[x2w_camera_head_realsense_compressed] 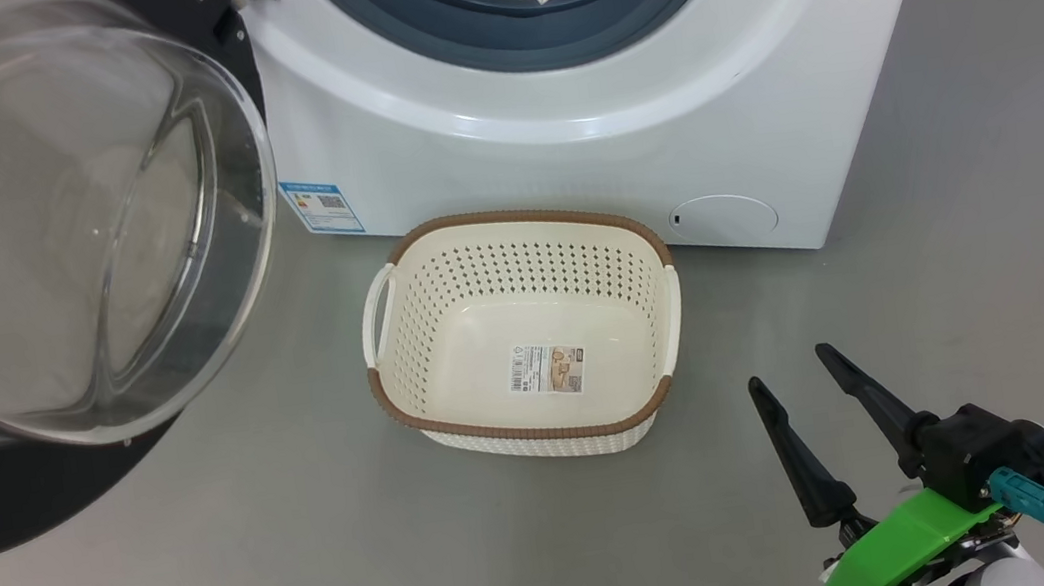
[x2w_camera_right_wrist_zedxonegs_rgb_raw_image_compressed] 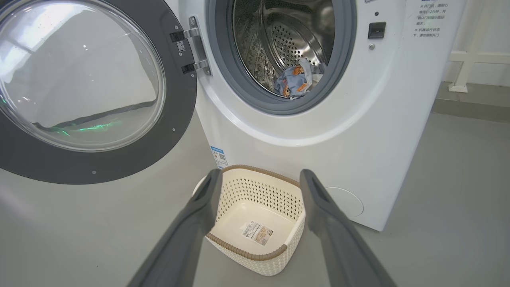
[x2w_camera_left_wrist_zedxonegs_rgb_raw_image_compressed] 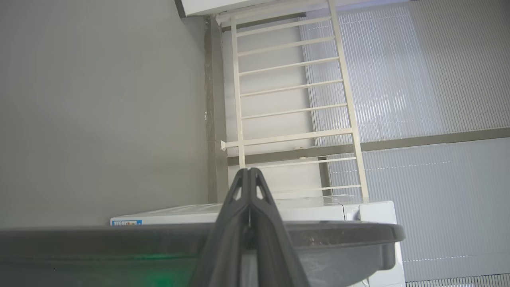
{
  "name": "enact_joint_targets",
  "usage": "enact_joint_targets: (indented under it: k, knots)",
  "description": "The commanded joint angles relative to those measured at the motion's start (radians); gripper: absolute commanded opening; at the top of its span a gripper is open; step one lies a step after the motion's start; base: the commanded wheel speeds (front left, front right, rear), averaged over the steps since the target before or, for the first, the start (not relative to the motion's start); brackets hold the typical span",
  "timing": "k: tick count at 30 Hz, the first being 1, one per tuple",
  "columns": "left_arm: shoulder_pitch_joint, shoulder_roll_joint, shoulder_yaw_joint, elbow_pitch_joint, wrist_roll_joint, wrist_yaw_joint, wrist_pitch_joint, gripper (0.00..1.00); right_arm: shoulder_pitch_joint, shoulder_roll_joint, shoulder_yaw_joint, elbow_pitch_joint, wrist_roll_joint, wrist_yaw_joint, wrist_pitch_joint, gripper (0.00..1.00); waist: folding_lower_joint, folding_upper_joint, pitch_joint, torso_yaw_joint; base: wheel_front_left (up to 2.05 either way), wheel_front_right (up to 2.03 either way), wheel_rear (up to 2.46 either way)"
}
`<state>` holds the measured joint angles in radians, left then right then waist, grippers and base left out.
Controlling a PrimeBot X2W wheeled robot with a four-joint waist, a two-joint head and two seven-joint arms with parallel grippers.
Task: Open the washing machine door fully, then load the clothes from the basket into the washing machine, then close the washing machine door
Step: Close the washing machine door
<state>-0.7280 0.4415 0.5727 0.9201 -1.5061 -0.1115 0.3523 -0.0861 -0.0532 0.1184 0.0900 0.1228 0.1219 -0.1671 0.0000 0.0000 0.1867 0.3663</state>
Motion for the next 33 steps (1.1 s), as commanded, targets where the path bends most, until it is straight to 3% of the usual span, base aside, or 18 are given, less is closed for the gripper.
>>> enact_joint_targets:
  k: [1,14,23,33]
  knots:
    - [-0.022,0.063,0.004,-0.019,0.005,-0.013,0.017,0.0,-0.036,0.003,0.026,-0.026,-0.008,0.009,0.001,1.0,0.0,0.0,0.0,0.0,0.0,0.0,0.0]
    - [0.017,0.063,-0.045,-0.036,0.003,-0.004,0.182,0.0,-0.037,0.003,0.032,-0.014,0.011,0.009,0.004,1.0,0.0,0.0,-0.005,0.001,0.0,0.0,0.0]
    - [0.067,0.061,-0.065,-0.11,-0.039,0.016,0.365,0.0,-0.036,0.003,0.034,0.003,0.029,0.009,-0.002,1.0,0.0,0.0,-0.012,-0.001,0.0,0.0,0.0]
    - [0.134,0.017,-0.067,-0.252,-0.141,0.059,0.589,0.0,-0.031,0.003,0.043,0.021,0.057,0.009,-0.011,1.0,0.0,0.0,-0.032,-0.004,0.0,0.0,0.0]
